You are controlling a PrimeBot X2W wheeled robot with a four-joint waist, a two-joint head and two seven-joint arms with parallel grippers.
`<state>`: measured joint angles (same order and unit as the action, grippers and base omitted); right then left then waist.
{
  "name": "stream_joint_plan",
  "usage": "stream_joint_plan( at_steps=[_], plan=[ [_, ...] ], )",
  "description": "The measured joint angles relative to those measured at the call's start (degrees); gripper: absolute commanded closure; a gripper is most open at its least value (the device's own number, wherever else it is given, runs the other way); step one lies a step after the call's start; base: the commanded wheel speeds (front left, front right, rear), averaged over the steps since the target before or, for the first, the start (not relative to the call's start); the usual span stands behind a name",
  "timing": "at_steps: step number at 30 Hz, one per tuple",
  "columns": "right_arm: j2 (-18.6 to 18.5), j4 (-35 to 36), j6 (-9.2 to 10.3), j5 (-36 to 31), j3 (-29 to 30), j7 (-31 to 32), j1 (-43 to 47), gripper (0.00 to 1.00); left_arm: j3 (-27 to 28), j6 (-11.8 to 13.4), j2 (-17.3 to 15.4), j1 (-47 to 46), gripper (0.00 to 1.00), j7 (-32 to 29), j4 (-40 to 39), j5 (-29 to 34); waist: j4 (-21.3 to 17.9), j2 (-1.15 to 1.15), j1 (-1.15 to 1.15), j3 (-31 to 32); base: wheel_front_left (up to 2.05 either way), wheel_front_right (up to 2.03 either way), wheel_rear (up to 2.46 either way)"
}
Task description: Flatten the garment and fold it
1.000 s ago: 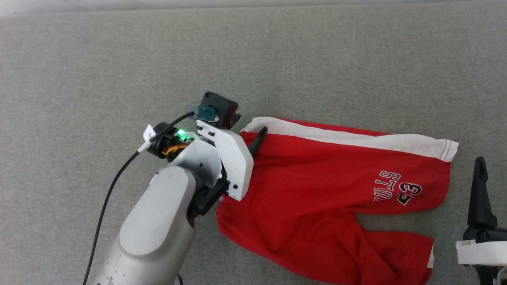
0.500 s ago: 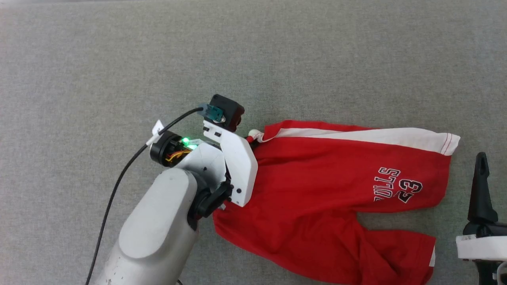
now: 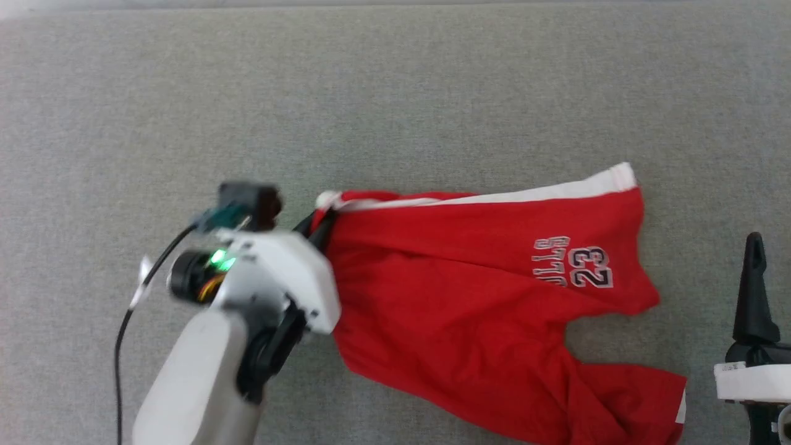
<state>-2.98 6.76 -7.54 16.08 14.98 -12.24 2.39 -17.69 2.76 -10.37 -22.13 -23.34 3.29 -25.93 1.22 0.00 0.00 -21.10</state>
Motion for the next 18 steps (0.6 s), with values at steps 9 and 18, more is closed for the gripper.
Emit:
stream_joint_plan(
  at_steps=[9,18],
  plan=[
    [0.00,2.38,0.00,-2.04,-0.26,6.36,-2.12,0.00,2.75,1.35,-0.83,10.46,1.00,4.15,-6.59,-2.86,2.51,0.00,0.00,0.51,0.00,0.00,0.00],
    [0.09,1.77,0.00,-2.31,-4.44,27.63,-11.80,0.00,0.80,1.25,0.08,10.23,1.00,4.55,-7.48,-2.88,3.81,0.00,0.00,0.75,0.00,0.00,0.00]
  ],
)
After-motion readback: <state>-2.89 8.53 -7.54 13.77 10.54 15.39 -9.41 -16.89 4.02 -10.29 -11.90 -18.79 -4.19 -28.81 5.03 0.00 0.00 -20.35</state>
